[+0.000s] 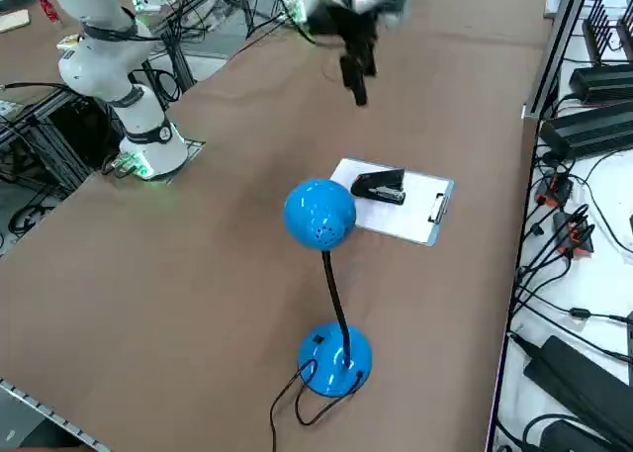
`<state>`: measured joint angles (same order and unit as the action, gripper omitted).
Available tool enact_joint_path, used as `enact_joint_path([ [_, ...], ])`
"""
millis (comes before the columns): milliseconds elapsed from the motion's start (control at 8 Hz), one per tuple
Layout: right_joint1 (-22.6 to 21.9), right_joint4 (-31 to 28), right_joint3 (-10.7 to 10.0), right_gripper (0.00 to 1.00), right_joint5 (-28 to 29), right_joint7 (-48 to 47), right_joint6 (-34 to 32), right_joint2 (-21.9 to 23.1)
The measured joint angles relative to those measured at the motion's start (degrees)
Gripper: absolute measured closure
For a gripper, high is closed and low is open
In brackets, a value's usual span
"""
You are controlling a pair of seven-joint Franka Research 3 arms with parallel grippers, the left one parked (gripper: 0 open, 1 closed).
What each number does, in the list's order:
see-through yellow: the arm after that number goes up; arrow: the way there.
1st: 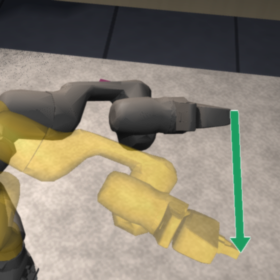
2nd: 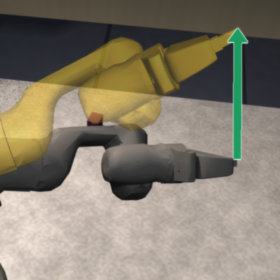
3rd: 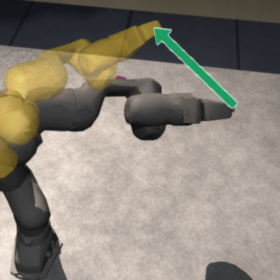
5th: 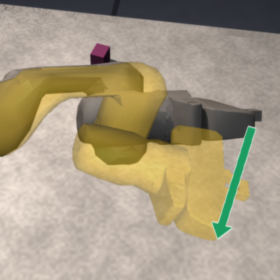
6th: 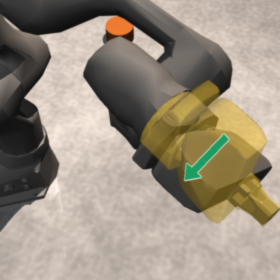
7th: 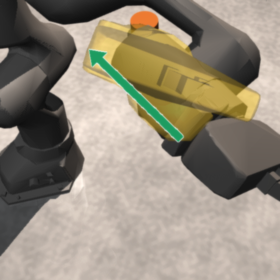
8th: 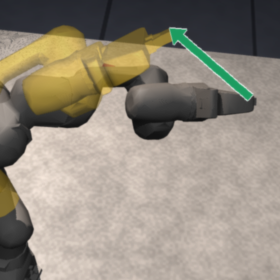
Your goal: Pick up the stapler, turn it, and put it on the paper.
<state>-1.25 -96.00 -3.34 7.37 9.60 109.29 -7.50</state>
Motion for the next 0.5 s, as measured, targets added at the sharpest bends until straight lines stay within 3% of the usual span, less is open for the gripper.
enact_joint_path([
  [500, 0.3, 1.0, -0.4, 0.00, -5.8, -5.0, -12.7, 8.1],
])
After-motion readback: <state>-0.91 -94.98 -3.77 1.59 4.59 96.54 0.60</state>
